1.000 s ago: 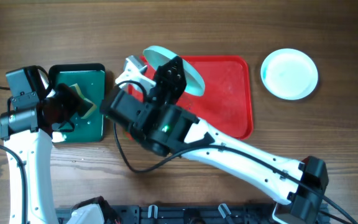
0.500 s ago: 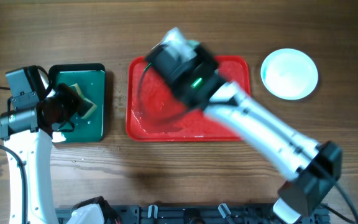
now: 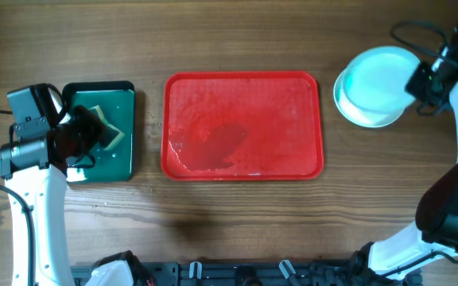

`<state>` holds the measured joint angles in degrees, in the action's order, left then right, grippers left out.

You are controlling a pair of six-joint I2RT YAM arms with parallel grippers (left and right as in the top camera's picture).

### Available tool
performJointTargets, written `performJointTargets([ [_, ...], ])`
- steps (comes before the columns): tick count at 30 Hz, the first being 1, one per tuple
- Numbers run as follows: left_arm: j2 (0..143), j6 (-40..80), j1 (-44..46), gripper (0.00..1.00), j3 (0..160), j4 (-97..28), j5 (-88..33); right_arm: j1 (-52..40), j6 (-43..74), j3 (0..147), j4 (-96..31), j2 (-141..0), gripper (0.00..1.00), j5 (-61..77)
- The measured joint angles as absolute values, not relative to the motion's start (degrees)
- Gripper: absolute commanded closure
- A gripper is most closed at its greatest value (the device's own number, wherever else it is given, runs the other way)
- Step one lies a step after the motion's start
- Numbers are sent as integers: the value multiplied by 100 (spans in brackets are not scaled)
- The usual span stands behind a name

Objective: Clean dirty plates on tray and stack at the side
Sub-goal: 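Carry the last plate right and stack it on the plate pile, then drop the sponge into the dark tray and withdraw the right gripper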

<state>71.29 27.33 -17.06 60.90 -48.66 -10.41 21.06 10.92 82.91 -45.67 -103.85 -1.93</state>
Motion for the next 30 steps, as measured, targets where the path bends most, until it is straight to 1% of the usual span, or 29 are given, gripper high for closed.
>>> performJointTargets([
  [1,7129,2733,-1706,96,6090,-4856,-1041,2156,1094,8095,-4281,-10383,81,-152],
  [2,7129,2733,-1706,96,6090,-4856,-1041,2174,1122,7992,-4165,-10383,76,-126],
  [3,7129,2733,-1706,96,6090,-4847,-1041,2180,1142,7804,-3938,-10383,74,-80],
  [5,7129,2733,-1706,96,6090,-4845,-1041,2171,1157,7629,-3758,-10383,64,152],
  [7,7129,2733,-1706,96,6090,-4845,-1041,2163,1127,7629,-3675,-10383,59,421],
  [13,7129,2733,-1706,96,6090,-4842,-1039,1870,1017,7629,-3898,-10381,59,1675],
  [18,7299,2735,-1712,96,6090,-4617,-934,1293,1000,7629,-4534,-10237,59,2154],
  [20,7548,2779,-1737,96,6090,-4462,-810,932,998,7629,-4716,-10005,59,2226],
  [24,8226,3024,-1931,96,6090,-3992,-499,-97,1000,7629,-4864,-9306,57,2226],
  [28,8847,3107,-2084,96,6090,-3656,-373,-1376,1247,7629,-4873,-8724,56,1769],
  [30,9054,3122,-2086,95,6090,-3522,-373,-1839,1439,7629,-4856,-8580,56,1452],
])
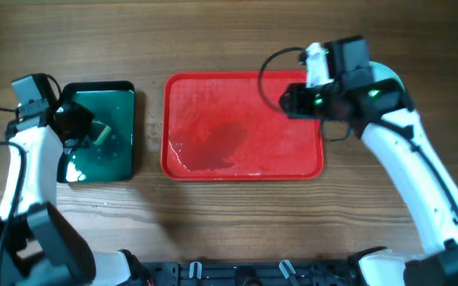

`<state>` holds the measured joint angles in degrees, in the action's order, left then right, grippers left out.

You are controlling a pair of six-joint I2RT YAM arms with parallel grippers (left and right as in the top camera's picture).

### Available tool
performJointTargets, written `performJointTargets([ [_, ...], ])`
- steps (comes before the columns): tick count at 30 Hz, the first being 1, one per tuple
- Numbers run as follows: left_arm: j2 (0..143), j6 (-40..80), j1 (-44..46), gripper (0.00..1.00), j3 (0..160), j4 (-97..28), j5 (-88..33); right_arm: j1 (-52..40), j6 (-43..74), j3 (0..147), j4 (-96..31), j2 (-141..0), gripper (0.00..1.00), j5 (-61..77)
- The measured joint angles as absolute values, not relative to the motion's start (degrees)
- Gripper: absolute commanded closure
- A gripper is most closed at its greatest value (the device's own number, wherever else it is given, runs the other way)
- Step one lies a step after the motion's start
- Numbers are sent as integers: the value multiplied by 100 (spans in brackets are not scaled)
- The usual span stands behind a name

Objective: Clean dirty plates on tray and stack at the side
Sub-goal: 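Drop the sponge into the dark tray and withdraw the right gripper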

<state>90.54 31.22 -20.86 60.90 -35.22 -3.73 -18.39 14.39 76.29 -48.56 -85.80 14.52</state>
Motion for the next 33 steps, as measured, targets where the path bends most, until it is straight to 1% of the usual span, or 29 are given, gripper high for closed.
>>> performJointTargets([
  [1,9188,3124,-2086,89,6090,-3463,-377,-2034,1535,7629,-4851,-8532,56,1275],
  [2,9292,3124,-2086,86,6090,-3426,-395,-2237,1647,7629,-4847,-8484,56,1125],
  [6,9644,3183,-2086,86,6090,-3111,-419,-2888,2010,7629,-4847,-8326,56,696],
  [7,9717,3186,-2086,85,6090,-3011,-416,-3024,2084,7629,-4849,-8265,56,613],
  [8,9773,3186,-2086,78,6090,-2939,-416,-3131,2139,7629,-4871,-8200,56,530],
  [9,9852,3188,-2086,69,6090,-2847,-414,-3245,2196,7629,-4910,-8110,56,460],
  [13,9944,3223,-2086,60,6090,-2801,-416,-3629,2335,7629,-5085,-7603,55,115],
  [15,9944,3223,-2086,48,6090,-2805,-451,-3769,2440,7629,-5192,-7255,55,-165],
  [19,9631,3225,-2086,46,6084,-2915,-945,-3887,2661,7629,-5625,-6499,55,-637],
  [21,9129,3225,-2086,45,6084,-3127,-1293,-3892,2757,7631,-6108,-5955,56,-899],
  [23,8632,3197,-2086,43,6084,-3402,-1538,-3892,2873,7631,-6567,-5529,56,-1066],
  [24,8377,3138,-2086,39,6084,-3553,-1662,-3896,2930,7629,-6829,-5286,56,-1118],
  [25,8099,3050,-2086,14,6084,-3697,-1793,-3896,3000,7629,-7013,-5078,56,-1168],
  [26,7865,2974,-2075,0,6084,-3828,-1887,-3896,3030,7629,-7085,-4965,55,-1190],
  [27,7612,2897,-2053,0,6086,-4049,-1970,-3896,3129,7629,-7199,-4617,54,-1249],
  [28,7419,2845,-2018,0,6086,-4244,-2032,-3896,3164,7618,-7218,-4453,44,-1253],
  [29,7321,2821,-1994,0,6086,-4366,-2078,-3896,3192,7581,-7225,-4311,0,-1262],
  [33,7253,2775,-1955,0,6084,-4619,-2143,-3896,3524,7314,-7358,-3833,0,-1315],
])
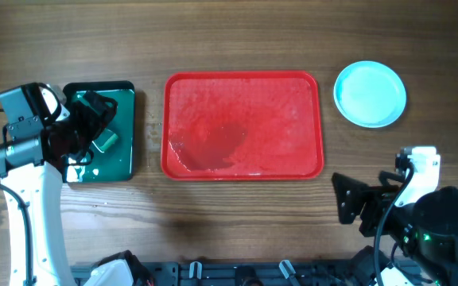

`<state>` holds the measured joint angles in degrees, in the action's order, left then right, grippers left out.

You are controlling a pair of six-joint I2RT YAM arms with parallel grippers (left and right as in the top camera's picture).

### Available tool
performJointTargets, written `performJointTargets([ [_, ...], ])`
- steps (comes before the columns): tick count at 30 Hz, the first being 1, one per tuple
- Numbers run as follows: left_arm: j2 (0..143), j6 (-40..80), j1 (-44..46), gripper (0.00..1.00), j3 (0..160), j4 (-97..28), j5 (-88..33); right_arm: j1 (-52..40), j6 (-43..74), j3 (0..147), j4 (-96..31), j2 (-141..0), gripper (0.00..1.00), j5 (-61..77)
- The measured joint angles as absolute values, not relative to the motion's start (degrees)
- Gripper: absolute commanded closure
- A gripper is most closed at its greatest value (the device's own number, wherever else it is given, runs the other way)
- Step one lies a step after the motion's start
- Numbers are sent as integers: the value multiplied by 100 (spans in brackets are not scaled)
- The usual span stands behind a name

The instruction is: Clean dirty plates on tray and stack at the side

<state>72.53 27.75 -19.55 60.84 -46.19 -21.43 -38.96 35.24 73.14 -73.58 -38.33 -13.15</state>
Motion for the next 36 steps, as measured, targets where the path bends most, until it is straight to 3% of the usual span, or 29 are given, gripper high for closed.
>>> performJointTargets([
  [23,7253,2768,-1955,0,6084,-4628,-2158,-3861,3730,7214,-7725,-3833,0,-1310],
  [30,7253,2768,-1955,0,6084,-4628,-2158,-2620,3651,6991,-7496,-3170,0,-1310],
  [36,7253,2768,-1955,0,6084,-4628,-2182,-1142,2427,4945,-4886,-1732,0,-644],
])
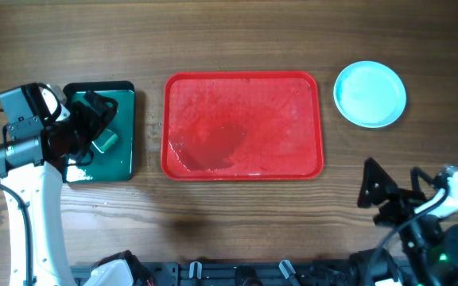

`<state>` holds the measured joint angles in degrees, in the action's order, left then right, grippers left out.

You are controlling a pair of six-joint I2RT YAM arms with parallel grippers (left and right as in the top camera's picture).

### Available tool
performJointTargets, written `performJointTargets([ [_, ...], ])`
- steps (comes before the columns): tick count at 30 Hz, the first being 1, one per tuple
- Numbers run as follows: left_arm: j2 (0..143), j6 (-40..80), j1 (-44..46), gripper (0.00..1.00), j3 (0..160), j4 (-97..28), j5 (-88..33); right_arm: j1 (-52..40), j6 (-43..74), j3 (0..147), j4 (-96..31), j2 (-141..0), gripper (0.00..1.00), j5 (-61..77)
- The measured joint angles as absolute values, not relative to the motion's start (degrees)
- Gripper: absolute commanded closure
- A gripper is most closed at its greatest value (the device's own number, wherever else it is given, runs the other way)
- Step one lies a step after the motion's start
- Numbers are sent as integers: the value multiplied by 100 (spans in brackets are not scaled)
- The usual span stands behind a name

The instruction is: Clean dirty plates on tray and stack at the side

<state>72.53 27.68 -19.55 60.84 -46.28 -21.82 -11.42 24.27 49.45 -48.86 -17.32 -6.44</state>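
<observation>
The red tray (245, 123) lies in the middle of the table, wet and with no plate on it. Light blue plates (370, 94) rest as a stack on the wood to the right of it. At the far left, my left gripper (94, 124) hangs open over the green dish (122, 107), with the sponge (106, 141) lying in the dish just by its fingers. My right gripper (366, 184) is low at the front right, away from the plates, its dark fingers spread and nothing between them.
Bare wood surrounds the tray. The right arm's body and cables fill the front right corner. A dark rail runs along the front edge of the table.
My right arm has drawn back farther to the right and toward the front edge. The left gripper, the sponge, the tray and the plates have not moved.
My left gripper held the sponge over the green dish while the right one was at the blue plates. Then the right arm reached over the tray's far right corner. Later the sponge lay loose in the dish, the right arm was at the front, and now farther right.
</observation>
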Motion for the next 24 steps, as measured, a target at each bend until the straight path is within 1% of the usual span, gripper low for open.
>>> performJointTargets([
  [2,7253,2768,-1955,0,6084,-4626,-2191,-882,2158,3929,-3817,-1177,0,-325],
  [7,7253,2768,-1955,0,6084,-4626,-2202,-823,2067,2121,-1931,-307,0,62],
  [14,7253,2768,-1955,0,6084,-4628,-2202,-794,2043,1046,-432,-121,0,130],
  [18,7253,2766,-1955,0,6084,-4628,-2202,-727,2023,434,637,-99,0,99],
  [20,7253,2768,-1955,0,6084,-4630,-2202,-727,2023,207,843,-99,0,93],
  [24,7253,2766,-1955,0,6084,-4628,-2202,-635,1933,36,869,-95,0,60],
])
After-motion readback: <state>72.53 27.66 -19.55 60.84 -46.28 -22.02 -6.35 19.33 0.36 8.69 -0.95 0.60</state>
